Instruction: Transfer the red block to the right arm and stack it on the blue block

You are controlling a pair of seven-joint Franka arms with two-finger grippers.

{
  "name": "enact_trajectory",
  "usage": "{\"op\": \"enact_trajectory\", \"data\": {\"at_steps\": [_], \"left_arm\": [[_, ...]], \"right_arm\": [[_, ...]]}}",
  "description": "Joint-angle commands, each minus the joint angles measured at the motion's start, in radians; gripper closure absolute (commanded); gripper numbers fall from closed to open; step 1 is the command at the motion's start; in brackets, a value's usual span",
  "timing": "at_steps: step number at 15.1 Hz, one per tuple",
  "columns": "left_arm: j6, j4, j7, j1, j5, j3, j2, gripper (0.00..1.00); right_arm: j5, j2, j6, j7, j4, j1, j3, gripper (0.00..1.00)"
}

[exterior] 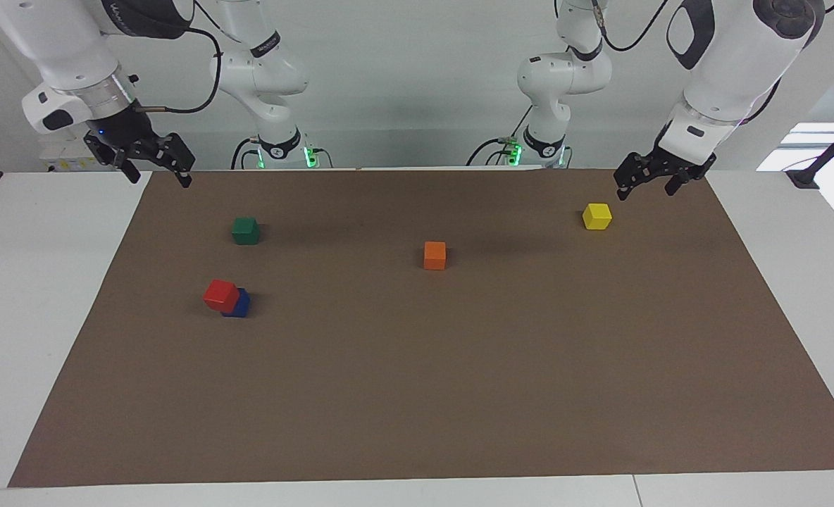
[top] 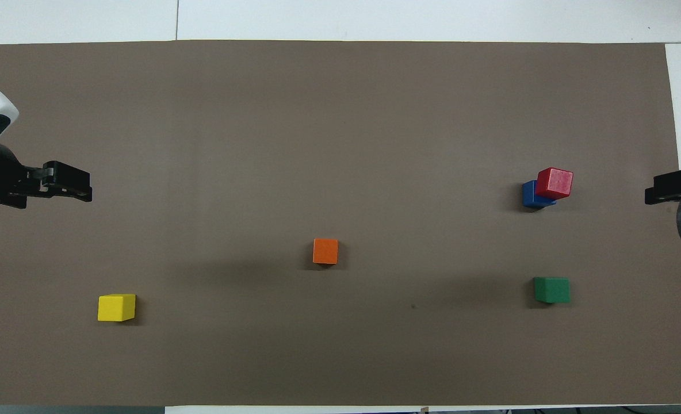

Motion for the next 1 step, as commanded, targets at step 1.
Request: {"op": "enact_trajectory", "data": {"at_steps": [1], "left_arm": [[0.005,-0.007,0.006,0.006,-0.013,0.001,-0.008,0.0]], "right_arm": [[-0.018,0.006,-0.017,-0.033,0.013,-0.009,0.008,0.0]]}}
